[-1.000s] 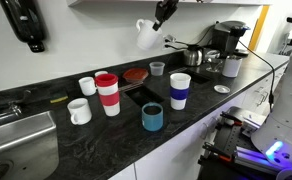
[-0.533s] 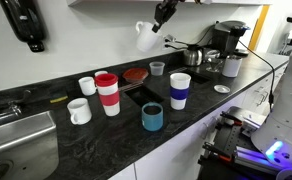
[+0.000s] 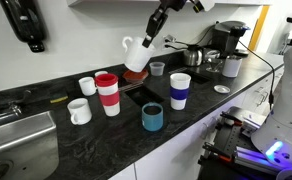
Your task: Move the white mug from the right to the left of the travel cups
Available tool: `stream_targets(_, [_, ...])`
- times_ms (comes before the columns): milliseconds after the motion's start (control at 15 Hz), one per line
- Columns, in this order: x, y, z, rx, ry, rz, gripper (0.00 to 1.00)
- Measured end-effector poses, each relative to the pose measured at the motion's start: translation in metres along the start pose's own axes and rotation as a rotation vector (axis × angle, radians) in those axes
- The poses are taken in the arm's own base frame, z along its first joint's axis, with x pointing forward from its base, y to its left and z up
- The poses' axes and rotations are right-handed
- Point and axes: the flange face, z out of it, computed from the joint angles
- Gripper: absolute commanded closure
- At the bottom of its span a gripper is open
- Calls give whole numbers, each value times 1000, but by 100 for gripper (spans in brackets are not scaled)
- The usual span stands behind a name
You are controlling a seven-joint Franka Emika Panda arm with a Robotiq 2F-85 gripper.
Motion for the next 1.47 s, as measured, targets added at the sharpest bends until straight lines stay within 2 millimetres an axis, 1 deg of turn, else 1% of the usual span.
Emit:
stream_targets(133, [0,-20,18,22,-20,-64,100])
stream_targets(267, [2,-30,42,34,-16,-88,100])
stream_targets(533, [8,-48,97,66,-15,-114,100])
stream_targets(733, [6,-70,129,100,-63,-173,100])
stream_targets(933, [-5,-82,151,120,-112,-224,100])
stream_targets(1200, [-17,-87,173,133,-159,-287,100])
stream_targets(1467, [-32,-93,198,133,-210,-398,100])
